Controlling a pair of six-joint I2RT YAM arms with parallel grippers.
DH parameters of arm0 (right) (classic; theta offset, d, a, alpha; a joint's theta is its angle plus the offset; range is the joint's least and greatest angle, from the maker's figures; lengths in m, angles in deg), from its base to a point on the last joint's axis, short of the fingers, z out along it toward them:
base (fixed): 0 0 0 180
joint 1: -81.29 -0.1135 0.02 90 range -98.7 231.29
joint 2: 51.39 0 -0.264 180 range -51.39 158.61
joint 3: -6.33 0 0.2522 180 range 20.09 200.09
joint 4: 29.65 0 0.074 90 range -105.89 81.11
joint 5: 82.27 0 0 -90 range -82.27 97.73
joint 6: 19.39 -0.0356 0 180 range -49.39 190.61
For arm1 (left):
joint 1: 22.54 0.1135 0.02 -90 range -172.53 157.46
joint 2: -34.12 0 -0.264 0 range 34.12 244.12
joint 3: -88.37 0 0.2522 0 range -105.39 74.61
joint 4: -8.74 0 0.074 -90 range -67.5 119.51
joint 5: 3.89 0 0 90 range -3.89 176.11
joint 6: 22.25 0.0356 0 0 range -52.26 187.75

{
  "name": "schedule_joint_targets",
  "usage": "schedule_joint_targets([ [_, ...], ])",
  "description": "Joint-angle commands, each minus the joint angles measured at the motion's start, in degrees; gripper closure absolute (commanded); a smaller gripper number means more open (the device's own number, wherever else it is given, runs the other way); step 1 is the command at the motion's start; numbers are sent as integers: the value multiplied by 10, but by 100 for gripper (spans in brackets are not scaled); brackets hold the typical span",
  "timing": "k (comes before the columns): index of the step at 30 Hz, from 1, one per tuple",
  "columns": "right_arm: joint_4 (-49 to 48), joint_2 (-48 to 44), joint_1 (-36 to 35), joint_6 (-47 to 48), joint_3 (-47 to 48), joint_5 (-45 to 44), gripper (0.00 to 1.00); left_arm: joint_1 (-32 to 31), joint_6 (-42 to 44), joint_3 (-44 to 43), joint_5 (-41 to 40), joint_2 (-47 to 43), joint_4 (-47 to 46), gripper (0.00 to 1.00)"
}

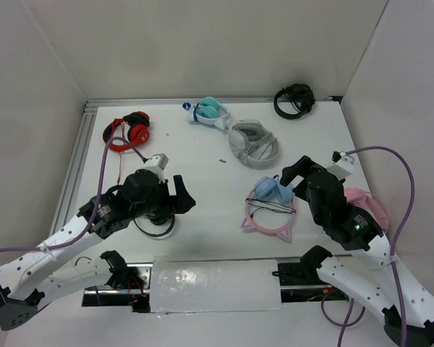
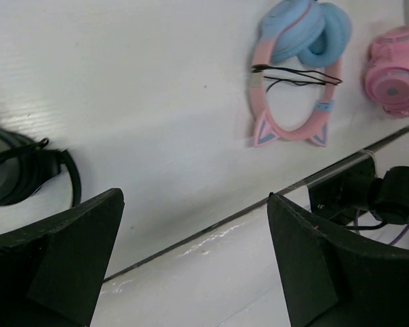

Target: Wrap the headphones

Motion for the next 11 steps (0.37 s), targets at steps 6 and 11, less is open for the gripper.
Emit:
schedule_joint_targets([
  [6,-78,-15,-12,83,15,-31,0,24,-39,-16,-40,-26,73,1],
  [11,-71,-15,-13,80,20,-44,0,33,-37,-6,-26,-34,68,1],
])
